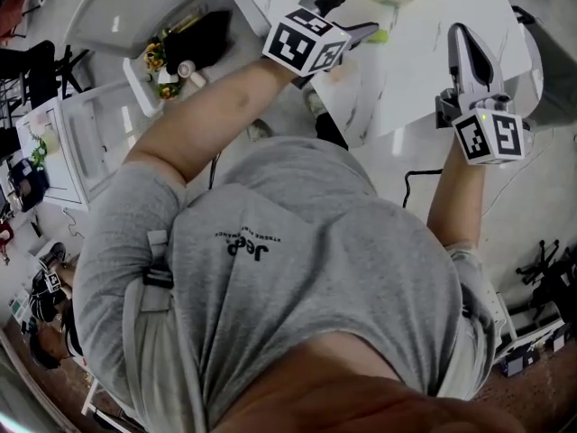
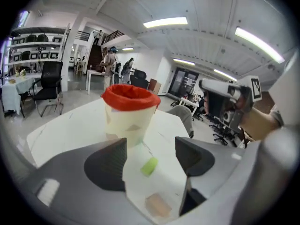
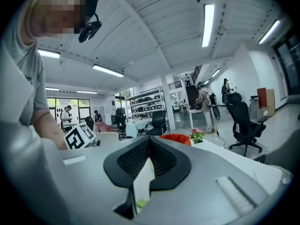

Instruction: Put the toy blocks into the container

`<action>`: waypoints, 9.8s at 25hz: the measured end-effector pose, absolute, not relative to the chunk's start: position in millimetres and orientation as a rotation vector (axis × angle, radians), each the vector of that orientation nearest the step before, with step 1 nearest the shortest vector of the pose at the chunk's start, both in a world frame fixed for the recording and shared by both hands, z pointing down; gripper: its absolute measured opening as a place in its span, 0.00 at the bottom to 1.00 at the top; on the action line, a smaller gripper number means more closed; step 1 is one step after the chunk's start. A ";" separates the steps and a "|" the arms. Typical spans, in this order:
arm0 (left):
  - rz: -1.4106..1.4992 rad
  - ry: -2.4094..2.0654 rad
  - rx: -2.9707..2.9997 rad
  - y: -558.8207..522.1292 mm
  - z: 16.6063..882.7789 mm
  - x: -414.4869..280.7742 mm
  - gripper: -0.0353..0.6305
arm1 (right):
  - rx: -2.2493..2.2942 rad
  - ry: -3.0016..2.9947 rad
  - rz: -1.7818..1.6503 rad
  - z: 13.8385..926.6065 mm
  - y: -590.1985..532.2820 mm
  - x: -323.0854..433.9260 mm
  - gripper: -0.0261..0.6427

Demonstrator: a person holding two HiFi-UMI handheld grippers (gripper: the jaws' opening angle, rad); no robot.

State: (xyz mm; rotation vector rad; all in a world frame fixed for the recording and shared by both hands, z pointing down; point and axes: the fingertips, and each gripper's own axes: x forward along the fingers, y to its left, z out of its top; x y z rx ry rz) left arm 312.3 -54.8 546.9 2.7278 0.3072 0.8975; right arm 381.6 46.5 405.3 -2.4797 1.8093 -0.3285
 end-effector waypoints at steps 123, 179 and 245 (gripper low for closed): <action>1.526 1.108 2.819 25.7 715.0 337.9 0.56 | -2.543 1.737 -0.443 456.2 73.6 466.1 0.04; 1.050 0.549 3.024 -92.6 498.3 499.8 0.62 | -2.562 1.686 -0.374 421.4 88.8 504.3 0.05; 0.150 -0.908 2.839 -329.3 323.6 -191.2 0.14 | -1.797 2.697 -0.190 298.4 -286.6 43.4 0.04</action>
